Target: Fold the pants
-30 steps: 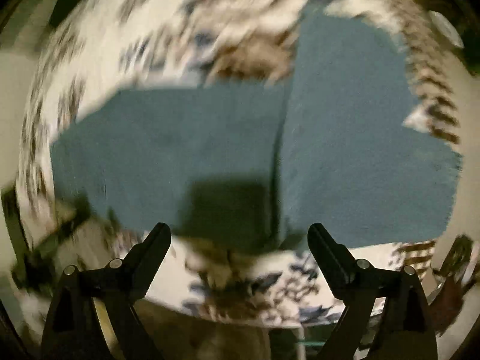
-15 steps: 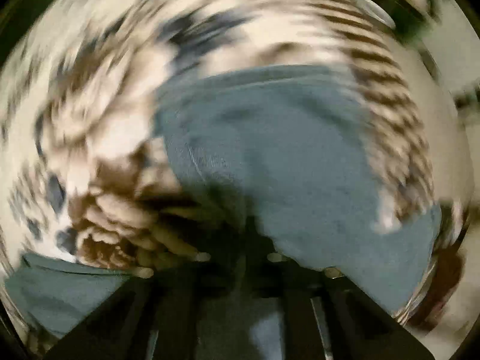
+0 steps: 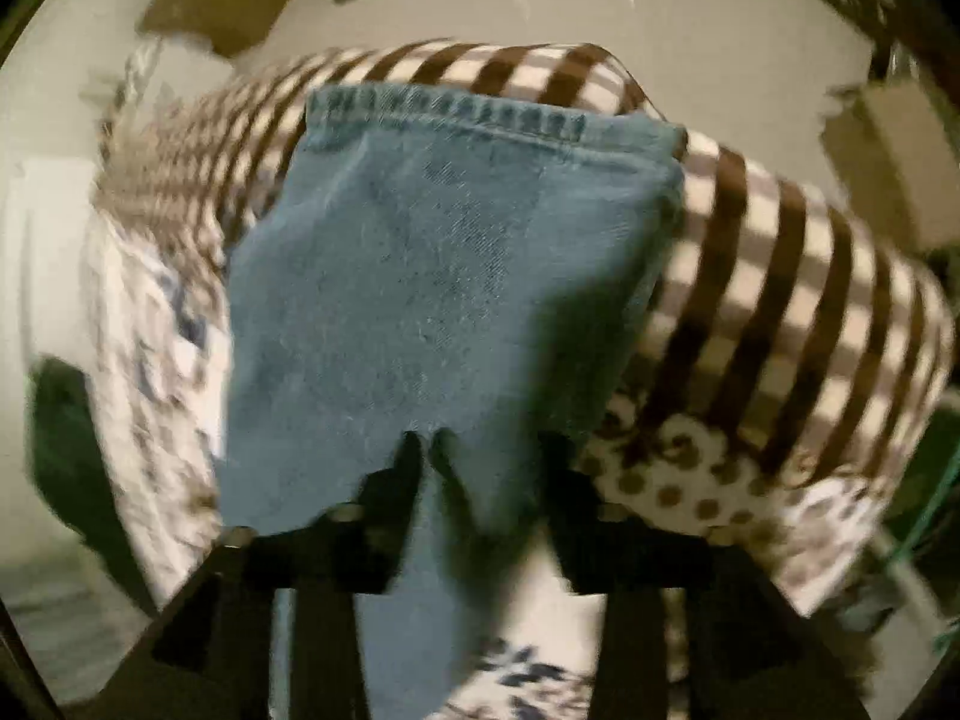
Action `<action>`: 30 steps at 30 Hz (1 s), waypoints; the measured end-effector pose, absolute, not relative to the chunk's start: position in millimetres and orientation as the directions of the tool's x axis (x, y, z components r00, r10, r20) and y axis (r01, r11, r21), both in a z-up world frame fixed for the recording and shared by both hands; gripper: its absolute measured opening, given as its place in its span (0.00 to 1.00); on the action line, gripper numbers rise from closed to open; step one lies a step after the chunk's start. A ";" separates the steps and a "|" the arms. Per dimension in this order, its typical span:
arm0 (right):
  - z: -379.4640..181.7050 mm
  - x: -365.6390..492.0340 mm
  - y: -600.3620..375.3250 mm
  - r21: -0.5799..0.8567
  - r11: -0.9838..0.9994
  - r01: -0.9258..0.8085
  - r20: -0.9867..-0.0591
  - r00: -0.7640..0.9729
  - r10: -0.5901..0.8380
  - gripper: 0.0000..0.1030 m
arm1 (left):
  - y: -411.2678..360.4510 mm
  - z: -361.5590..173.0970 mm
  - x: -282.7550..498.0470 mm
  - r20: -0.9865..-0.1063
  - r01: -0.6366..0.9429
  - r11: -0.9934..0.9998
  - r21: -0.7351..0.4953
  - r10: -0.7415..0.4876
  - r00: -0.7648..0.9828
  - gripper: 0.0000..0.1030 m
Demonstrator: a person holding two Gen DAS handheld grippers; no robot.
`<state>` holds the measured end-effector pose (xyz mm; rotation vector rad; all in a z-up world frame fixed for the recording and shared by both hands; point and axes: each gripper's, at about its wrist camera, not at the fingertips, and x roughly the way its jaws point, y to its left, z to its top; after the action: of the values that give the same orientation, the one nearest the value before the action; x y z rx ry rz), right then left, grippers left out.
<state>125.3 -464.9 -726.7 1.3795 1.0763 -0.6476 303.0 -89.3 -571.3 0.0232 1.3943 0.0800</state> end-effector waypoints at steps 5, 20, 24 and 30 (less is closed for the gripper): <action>-722.1 127.0 -468.9 0.451 0.128 0.883 -0.889 0.432 0.151 0.06 | -90.3 -571.2 303.3 -0.982 -0.037 0.997 0.070 0.075 0.175 0.91; -699.4 115.5 -424.7 0.423 0.246 0.872 -0.892 0.353 0.282 0.76 | -12.6 -543.2 260.1 -0.984 -0.215 0.977 -0.013 0.027 0.178 0.91; -711.3 125.0 -346.9 0.502 0.266 0.823 -0.819 0.355 0.451 0.76 | 48.7 -540.4 242.4 -0.986 -0.343 0.939 -0.027 0.031 0.162 0.91; -730.0 144.8 -251.3 0.598 0.197 0.777 -0.717 0.409 0.565 0.76 | 157.5 -567.6 239.0 -0.987 -0.553 0.824 -0.124 -0.047 0.151 0.90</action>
<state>144.8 -251.3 -730.0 1.4779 1.2626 -0.2236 239.0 157.5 -567.6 -0.5286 1.3873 0.3885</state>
